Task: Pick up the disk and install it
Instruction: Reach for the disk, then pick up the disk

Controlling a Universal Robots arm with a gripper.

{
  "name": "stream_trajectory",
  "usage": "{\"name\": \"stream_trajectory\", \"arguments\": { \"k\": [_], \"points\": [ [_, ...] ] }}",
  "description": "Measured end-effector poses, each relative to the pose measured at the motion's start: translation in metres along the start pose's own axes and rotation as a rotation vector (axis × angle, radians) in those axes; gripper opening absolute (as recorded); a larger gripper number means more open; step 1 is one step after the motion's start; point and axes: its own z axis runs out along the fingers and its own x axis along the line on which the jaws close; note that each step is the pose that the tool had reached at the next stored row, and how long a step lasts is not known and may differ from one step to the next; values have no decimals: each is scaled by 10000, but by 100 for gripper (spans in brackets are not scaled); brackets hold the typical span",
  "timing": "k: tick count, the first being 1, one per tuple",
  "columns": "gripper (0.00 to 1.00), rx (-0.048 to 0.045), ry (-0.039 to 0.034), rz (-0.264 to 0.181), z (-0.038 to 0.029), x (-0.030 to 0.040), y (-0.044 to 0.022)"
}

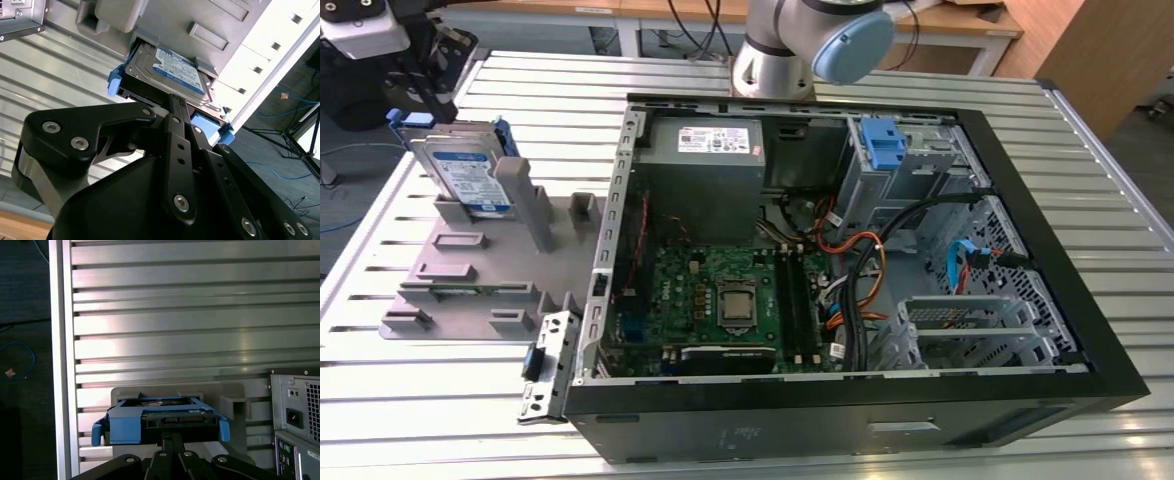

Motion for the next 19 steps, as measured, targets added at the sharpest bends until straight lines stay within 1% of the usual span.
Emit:
{"name": "stream_trajectory", "arguments": {
  "k": [1, 2, 7, 13, 19],
  "points": [
    [11, 6, 73, 3, 0, -1, 0],
    [11, 8, 103, 5, 0, 0, 1],
    [11, 9, 114, 6, 1, 0, 0],
    [11, 9, 114, 5, 18, 3, -1],
    [11, 9, 114, 5, 20, 3, -1]
  ]
}}
